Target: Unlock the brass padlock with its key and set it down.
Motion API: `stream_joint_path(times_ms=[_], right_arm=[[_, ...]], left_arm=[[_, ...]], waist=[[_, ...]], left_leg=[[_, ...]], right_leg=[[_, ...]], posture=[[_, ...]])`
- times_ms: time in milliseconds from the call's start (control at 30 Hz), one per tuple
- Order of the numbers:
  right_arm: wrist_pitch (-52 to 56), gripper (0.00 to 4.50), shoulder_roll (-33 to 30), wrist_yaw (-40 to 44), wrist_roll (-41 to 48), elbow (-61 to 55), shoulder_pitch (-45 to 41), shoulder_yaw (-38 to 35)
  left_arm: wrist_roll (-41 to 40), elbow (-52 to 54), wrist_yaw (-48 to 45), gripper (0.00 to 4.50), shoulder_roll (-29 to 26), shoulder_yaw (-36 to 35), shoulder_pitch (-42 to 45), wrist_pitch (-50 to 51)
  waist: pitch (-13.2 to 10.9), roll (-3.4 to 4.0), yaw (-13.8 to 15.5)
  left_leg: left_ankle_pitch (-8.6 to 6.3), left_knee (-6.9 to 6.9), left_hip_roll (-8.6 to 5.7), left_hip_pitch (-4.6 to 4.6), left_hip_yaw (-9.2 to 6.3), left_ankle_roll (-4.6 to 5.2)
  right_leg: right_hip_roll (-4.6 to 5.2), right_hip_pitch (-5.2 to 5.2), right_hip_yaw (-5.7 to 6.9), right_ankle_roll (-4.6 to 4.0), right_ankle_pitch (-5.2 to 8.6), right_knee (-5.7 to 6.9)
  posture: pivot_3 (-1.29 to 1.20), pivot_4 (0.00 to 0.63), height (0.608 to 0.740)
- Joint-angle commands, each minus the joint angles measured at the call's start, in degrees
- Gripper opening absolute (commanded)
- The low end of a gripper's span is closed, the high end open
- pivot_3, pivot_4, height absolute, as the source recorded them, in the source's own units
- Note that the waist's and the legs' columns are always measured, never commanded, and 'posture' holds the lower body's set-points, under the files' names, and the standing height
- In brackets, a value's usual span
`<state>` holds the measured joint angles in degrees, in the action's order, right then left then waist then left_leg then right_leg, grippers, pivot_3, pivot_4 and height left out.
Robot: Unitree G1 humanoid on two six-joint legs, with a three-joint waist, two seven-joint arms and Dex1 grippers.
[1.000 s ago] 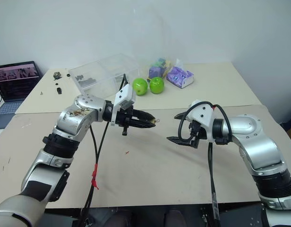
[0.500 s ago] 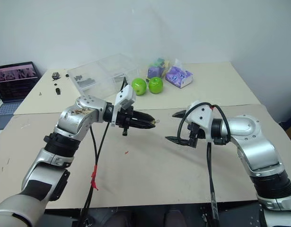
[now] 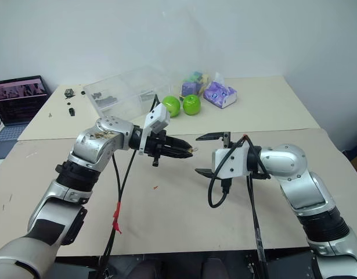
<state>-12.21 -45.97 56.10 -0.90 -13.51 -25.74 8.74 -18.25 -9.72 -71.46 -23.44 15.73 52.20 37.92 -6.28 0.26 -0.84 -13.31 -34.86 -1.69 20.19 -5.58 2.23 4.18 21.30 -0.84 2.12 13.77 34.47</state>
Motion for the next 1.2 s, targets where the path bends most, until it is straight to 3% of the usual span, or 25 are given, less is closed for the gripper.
stream_joint_path(times_ms=[33, 233, 600, 900, 1200], right_arm=[[-8.7, 3.48, 0.4, -2.7, -3.4, 2.3, -1.0, -0.4], [-15.2, 1.41, -0.3, -4.6, -6.0, 7.8, -1.9, -1.6], [-15.4, 1.41, -0.3, -5.3, -5.3, 6.7, -5.0, -2.4], [-15.9, 1.41, -0.1, -5.7, -6.1, 4.7, -1.3, -1.5], [-15.2, 1.41, -1.4, -8.5, -8.4, 9.5, -4.4, -3.3]], left_arm=[[0.2, 0.8, -0.2, 0.8, -0.1, 0.4, 2.2, -0.1], [0.7, 0.6, -0.4, 0.8, -0.9, 1.2, 2.2, -0.2], [0.8, 0.3, -1.0, 0.8, -1.5, 2.2, 2.5, -0.1], [1.1, -1.0, -1.6, 0.8, -1.0, 2.6, 3.9, -0.7], [1.3, -1.0, -2.0, 0.8, -1.3, 2.5, 4.3, -0.9]], waist=[[0.0, 0.0, -0.1], [0.0, 0.0, 0.0], [0.0, 0.01, 0.0], [0.0, 0.01, 0.0], [0.0, 0.02, -0.2]], left_leg=[[0.0, 0.0, 0.0, -0.01, 0.0, -0.01], [0.02, 0.0, 0.0, -0.01, 0.01, -0.03], [0.01, 0.01, -0.01, -0.01, 0.01, -0.02], [0.01, 0.02, -0.03, -0.02, 0.01, -0.02], [0.01, 0.02, -0.03, -0.04, 0.02, -0.01]], right_leg=[[-0.01, 0.0, -0.01, 0.0, 0.0, 0.0], [0.0, 0.0, -0.02, -0.01, 0.0, 0.01], [0.0, 0.0, -0.05, -0.01, 0.0, 0.01], [0.02, -0.01, -0.05, -0.01, 0.0, 0.01], [0.01, -0.01, -0.07, -0.01, 0.0, 0.02]], posture=[[0.0, 0.15, 0.74], [0.0, 0.15, 0.74], [0.0, 0.15, 0.74], [0.0, 0.15, 0.74], [0.0, 0.15, 0.74]])
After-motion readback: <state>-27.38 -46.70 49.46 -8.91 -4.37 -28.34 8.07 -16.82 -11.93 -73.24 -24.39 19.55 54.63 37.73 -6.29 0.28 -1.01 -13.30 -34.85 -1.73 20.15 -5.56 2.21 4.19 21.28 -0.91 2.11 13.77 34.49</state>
